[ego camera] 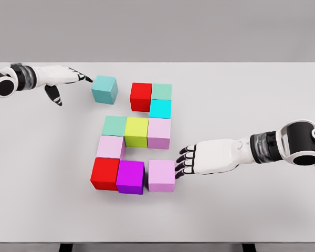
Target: Assemble the squares on the desktop into the number 2
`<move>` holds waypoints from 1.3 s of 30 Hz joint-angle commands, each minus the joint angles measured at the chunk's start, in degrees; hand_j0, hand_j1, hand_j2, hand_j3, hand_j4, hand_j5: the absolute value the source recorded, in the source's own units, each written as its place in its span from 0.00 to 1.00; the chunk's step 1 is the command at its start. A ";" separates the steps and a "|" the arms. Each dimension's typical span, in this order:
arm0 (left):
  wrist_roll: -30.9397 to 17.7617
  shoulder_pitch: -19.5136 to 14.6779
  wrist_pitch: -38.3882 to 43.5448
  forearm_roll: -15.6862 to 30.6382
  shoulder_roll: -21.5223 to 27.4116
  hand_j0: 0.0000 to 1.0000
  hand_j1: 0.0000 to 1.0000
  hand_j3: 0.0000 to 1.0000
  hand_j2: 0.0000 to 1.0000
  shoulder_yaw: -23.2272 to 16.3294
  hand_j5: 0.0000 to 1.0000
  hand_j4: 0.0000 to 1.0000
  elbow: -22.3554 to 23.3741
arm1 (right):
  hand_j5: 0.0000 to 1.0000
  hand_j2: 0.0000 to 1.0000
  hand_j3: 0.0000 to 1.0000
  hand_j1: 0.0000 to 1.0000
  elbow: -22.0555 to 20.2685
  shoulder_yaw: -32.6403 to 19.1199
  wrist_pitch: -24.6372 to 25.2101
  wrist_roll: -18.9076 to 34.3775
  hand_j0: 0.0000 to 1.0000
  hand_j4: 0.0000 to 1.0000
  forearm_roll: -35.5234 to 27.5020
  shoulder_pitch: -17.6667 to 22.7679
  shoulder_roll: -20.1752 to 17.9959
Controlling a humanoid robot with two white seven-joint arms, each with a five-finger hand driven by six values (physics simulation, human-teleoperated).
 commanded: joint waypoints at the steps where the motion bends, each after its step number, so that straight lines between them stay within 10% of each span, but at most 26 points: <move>1: 0.03 0.00 0.12 0.21 0.37 1.00 1.00 1.00 1.00 0.20 1.00 1.00 -0.91 | 0.99 0.99 0.99 0.99 0.07 -0.03 0.12 -0.02 0.99 0.99 -0.09 0.00 -0.33; 39: -1.11 1.06 0.12 0.03 4.33 1.00 1.00 1.00 1.00 -3.14 1.00 1.00 -12.78 | 0.99 0.99 0.99 0.99 -0.02 -0.73 0.12 1.30 0.99 0.99 -0.26 -0.62 1.34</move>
